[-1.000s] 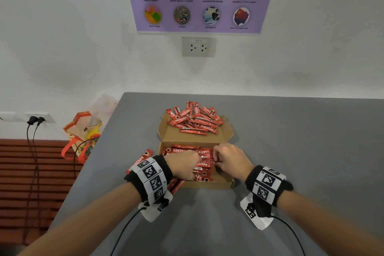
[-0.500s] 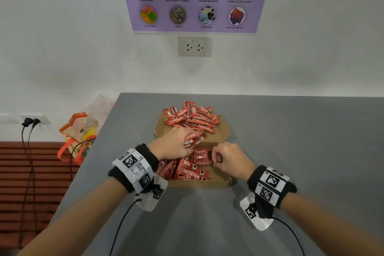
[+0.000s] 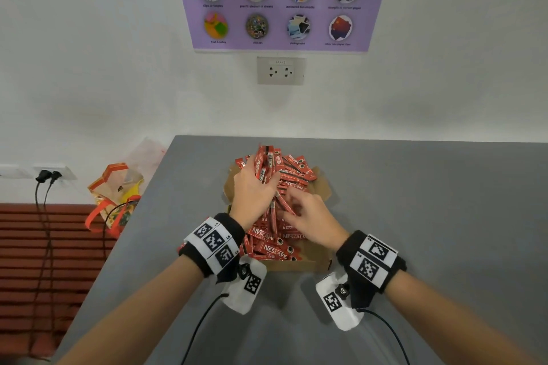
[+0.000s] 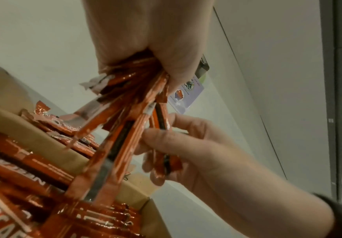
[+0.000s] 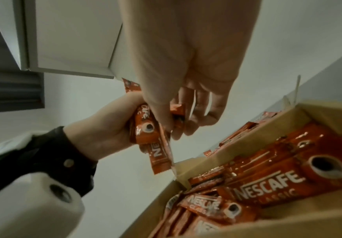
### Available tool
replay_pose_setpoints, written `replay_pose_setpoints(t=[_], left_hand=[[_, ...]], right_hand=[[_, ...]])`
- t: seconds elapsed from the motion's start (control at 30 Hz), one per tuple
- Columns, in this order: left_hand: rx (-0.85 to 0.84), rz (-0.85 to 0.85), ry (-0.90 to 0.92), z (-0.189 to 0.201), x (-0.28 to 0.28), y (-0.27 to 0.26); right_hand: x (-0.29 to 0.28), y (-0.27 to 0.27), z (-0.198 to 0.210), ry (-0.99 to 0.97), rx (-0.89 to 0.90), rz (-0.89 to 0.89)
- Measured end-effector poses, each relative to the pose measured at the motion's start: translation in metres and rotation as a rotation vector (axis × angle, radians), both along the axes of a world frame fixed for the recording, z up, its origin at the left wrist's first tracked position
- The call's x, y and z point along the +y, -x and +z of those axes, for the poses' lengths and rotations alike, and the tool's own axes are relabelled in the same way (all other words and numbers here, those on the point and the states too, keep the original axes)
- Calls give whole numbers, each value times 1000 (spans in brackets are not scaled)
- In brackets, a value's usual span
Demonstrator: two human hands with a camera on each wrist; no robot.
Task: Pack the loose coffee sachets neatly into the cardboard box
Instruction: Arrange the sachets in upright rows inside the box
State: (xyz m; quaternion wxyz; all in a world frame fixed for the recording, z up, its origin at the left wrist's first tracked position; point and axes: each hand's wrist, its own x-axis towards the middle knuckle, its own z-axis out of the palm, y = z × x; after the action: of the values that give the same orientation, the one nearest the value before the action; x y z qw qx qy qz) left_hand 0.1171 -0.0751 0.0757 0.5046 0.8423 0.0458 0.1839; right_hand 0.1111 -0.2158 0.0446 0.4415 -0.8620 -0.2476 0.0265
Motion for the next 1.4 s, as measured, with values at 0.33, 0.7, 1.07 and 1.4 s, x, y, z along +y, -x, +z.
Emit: replay_pose_setpoints(t=[0.33,0.7,1.07,1.4], left_hand=[[20,-24,56,1,20,1],[77,-109,-121,-3,33,1],[537,-819,-659,-2,17,13],[639,-969,-1083,-26,4,23]], right_hand=[[-20,2,-7,143,6,-23],[-28,5,-22,260,101,-72],[-45,-4,-3,323,76,-120],[-35,3,-10,515,55,-33]])
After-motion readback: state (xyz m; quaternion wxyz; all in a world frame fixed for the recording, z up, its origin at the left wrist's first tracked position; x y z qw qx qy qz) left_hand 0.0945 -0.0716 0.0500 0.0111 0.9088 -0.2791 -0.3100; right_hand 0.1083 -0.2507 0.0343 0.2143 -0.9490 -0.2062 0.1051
